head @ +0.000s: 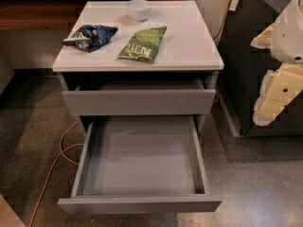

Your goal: Close middle drawer

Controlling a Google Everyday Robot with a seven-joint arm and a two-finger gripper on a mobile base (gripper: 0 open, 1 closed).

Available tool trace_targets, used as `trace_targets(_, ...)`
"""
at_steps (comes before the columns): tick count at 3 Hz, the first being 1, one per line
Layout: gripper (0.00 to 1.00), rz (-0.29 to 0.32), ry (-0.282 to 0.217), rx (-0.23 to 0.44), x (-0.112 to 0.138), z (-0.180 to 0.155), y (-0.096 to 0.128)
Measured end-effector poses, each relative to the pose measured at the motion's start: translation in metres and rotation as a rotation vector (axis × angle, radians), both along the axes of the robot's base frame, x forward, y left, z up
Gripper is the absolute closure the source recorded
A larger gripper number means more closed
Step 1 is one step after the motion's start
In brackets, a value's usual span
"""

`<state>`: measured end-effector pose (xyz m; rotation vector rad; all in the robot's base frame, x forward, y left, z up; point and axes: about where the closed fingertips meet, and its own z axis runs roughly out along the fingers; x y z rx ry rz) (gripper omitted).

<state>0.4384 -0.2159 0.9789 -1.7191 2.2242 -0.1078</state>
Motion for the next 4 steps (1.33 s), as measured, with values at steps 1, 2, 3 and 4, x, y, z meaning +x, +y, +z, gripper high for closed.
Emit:
trace_targets(1,0.0,0.0,0.0,0.0,0.0,0.0,0.0)
trace_targets(2,0.0,0.02,-0.003,0.013,0.0,-0.008,0.007)
trace_targets(3,0.0,0.051,0.003,0.048,0.0,-0.028,0.02)
trace_targets(4,0.0,0.088,0.026,0.088,-0.002,-0.055,0.037)
